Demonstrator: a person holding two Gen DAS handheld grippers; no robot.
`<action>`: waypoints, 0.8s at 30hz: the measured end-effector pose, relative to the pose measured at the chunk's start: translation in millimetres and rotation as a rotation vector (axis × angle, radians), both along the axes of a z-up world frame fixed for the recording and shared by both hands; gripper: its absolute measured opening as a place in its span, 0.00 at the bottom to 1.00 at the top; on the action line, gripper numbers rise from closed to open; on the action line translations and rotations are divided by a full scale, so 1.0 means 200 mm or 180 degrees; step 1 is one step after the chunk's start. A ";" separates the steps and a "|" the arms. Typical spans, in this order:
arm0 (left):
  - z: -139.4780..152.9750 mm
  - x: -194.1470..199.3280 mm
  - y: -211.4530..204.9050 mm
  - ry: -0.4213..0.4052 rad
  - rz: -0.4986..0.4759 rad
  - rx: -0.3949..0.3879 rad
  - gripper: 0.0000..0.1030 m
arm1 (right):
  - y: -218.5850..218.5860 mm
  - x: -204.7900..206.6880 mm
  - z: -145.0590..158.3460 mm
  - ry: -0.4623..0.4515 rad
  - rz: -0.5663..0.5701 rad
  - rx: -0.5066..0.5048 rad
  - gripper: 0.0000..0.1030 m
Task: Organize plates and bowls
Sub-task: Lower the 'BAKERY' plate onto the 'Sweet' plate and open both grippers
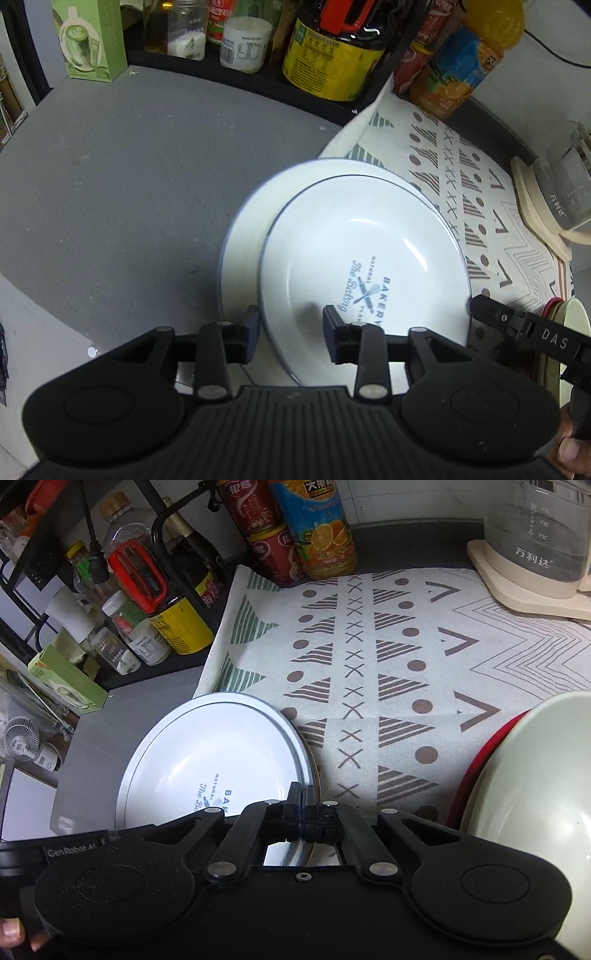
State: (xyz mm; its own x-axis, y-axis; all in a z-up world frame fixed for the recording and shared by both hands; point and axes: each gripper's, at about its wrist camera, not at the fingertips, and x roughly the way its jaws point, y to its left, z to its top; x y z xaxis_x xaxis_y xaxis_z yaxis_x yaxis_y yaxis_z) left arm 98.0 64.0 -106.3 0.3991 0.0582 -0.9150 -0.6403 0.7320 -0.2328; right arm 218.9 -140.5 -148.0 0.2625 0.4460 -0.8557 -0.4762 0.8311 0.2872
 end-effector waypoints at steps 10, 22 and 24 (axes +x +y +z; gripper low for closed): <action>0.07 -0.05 0.04 -0.0072 0.0083 0.0117 0.36 | 0.02 0.02 -0.01 0.0072 0.0004 0.0005 0.00; -0.02 -0.10 0.11 0.0084 0.0270 0.0089 0.46 | 0.01 0.01 -0.03 0.0176 0.0033 0.0035 0.03; -0.02 -0.11 0.12 0.0056 0.0260 0.0093 0.46 | 0.01 0.00 -0.03 0.0178 0.0047 0.0029 0.03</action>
State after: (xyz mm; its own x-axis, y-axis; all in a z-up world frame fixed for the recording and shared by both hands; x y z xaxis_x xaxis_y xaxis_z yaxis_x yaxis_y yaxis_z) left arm 76.1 87.9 -110.6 0.3757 0.1167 -0.9194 -0.7020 0.6835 -0.2002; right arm 218.7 -138.3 -153.7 0.2076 0.4575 -0.8647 -0.4714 0.8213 0.3214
